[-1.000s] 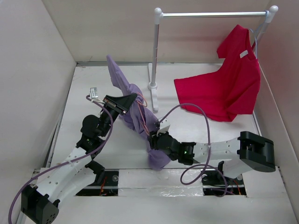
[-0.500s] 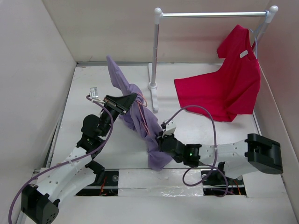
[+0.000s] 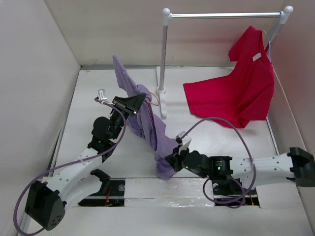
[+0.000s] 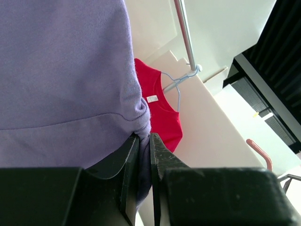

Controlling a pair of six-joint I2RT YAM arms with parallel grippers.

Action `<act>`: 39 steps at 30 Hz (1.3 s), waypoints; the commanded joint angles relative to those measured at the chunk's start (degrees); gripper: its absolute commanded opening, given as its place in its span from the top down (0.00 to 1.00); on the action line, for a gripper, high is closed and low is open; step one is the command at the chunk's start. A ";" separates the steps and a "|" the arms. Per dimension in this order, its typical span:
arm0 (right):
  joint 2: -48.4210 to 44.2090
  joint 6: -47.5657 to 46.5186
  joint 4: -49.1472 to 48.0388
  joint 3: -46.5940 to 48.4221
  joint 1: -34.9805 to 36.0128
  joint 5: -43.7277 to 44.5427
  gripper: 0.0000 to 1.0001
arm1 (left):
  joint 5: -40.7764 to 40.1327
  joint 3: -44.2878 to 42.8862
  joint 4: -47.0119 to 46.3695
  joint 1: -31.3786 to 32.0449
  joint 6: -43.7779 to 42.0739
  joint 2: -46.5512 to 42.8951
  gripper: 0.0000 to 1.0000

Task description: Place the t-shirt on the hanger

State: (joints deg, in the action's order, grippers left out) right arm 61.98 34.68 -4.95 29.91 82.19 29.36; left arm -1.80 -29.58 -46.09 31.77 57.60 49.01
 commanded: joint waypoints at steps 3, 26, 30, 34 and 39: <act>-8.53 -2.85 2.49 3.83 0.69 0.77 1.00 | 4.17 2.95 -12.27 -0.22 1.37 1.69 1.00; 3.44 -0.92 0.88 8.76 -4.41 -9.42 0.53 | 17.01 15.60 -8.23 0.31 9.90 -0.06 1.00; -0.79 -2.15 4.77 11.66 -4.41 -8.19 0.43 | 16.31 16.66 -7.18 0.31 9.11 -0.85 1.00; -1.07 -2.78 -0.13 10.61 -5.19 -5.99 1.00 | 16.04 17.19 -8.14 0.31 9.28 -0.76 1.00; 3.77 -3.04 -7.17 11.57 -5.90 -2.38 0.96 | 15.78 16.75 -8.06 0.31 9.37 -0.59 1.00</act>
State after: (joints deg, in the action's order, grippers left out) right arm 63.79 32.40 -6.17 39.29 76.77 23.07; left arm 13.47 -12.36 -49.91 31.81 66.96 49.63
